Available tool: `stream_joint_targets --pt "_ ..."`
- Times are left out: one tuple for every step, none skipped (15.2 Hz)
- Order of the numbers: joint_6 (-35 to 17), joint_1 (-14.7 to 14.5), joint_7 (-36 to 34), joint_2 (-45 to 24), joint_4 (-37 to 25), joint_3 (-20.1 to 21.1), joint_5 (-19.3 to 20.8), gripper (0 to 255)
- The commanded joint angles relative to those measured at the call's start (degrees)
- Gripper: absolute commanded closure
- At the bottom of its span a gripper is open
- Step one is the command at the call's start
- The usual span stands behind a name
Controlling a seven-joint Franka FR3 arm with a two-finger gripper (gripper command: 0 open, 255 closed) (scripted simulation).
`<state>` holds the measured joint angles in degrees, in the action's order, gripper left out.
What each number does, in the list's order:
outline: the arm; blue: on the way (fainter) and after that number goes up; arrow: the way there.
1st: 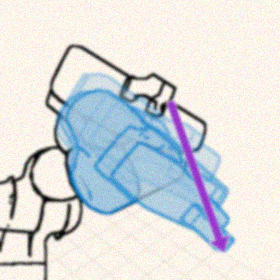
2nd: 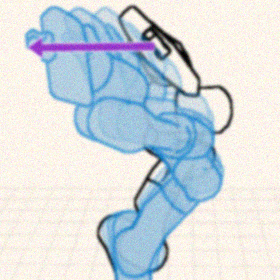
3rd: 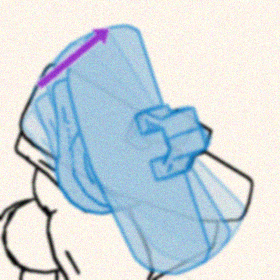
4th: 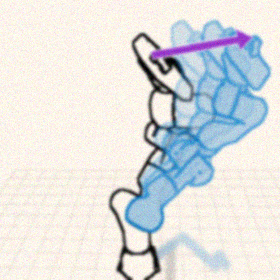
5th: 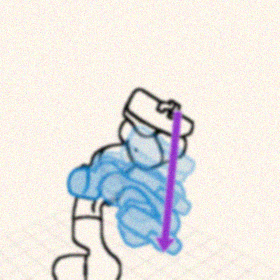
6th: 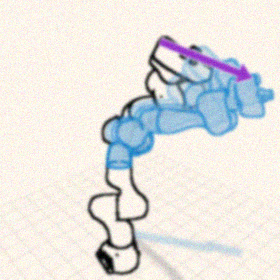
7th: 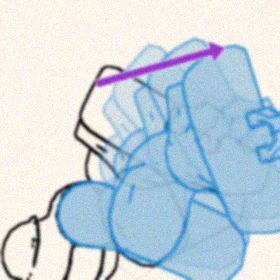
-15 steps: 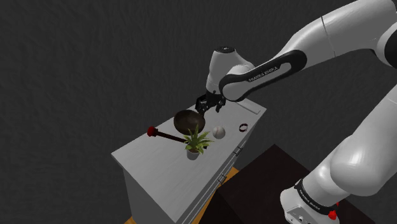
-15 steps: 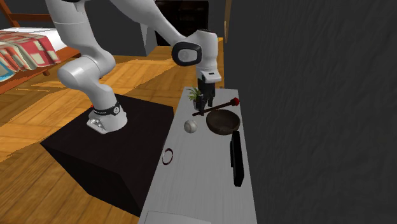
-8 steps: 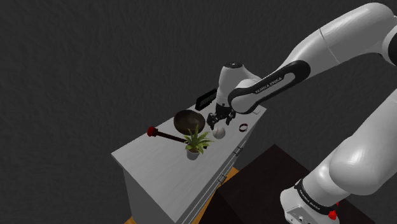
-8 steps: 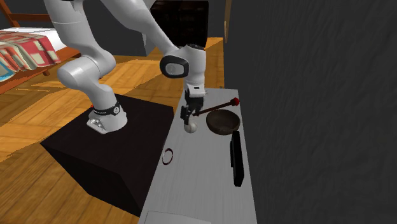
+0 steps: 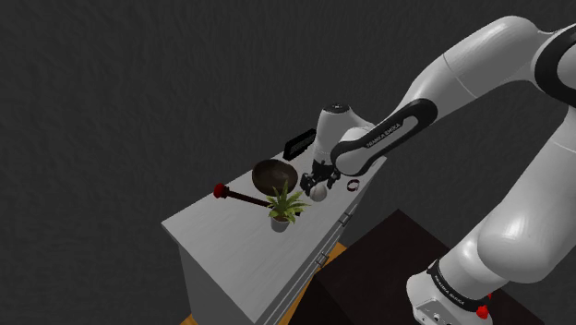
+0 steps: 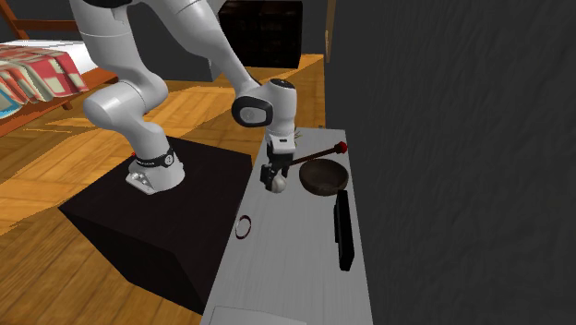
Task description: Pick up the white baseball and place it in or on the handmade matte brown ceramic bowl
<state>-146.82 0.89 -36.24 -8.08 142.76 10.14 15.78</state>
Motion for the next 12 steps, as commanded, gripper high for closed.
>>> stream_joint_targets --pt "-0.3 0.0 -0.2 -0.3 0.0 -0.1 0.2 0" --pt "-0.3 0.0 -0.2 -0.3 0.0 -0.1 0.2 0" --pt "-0.3 0.0 -0.2 -0.3 0.0 -0.1 0.2 0" --pt "-0.3 0.0 -0.2 -0.3 0.0 -0.1 0.2 0" --pt "-0.3 0.0 -0.2 -0.3 0.0 -0.1 0.2 0" --pt "-0.3 0.0 -0.2 -0.3 0.0 -0.1 0.2 0" --pt "-0.3 0.0 -0.2 -0.3 0.0 -0.1 0.2 255" --pt "-0.3 0.0 -0.2 -0.3 0.0 -0.1 0.2 255" --pt "-0.3 0.0 -0.2 -0.3 0.0 -0.1 0.2 255" --pt "-0.3 0.0 -0.2 -0.3 0.0 -0.1 0.2 255" --pt "-0.3 0.0 -0.2 -0.3 0.0 -0.1 0.2 255" --pt "-0.4 0.0 -0.2 -0.3 0.0 -0.1 0.2 255"
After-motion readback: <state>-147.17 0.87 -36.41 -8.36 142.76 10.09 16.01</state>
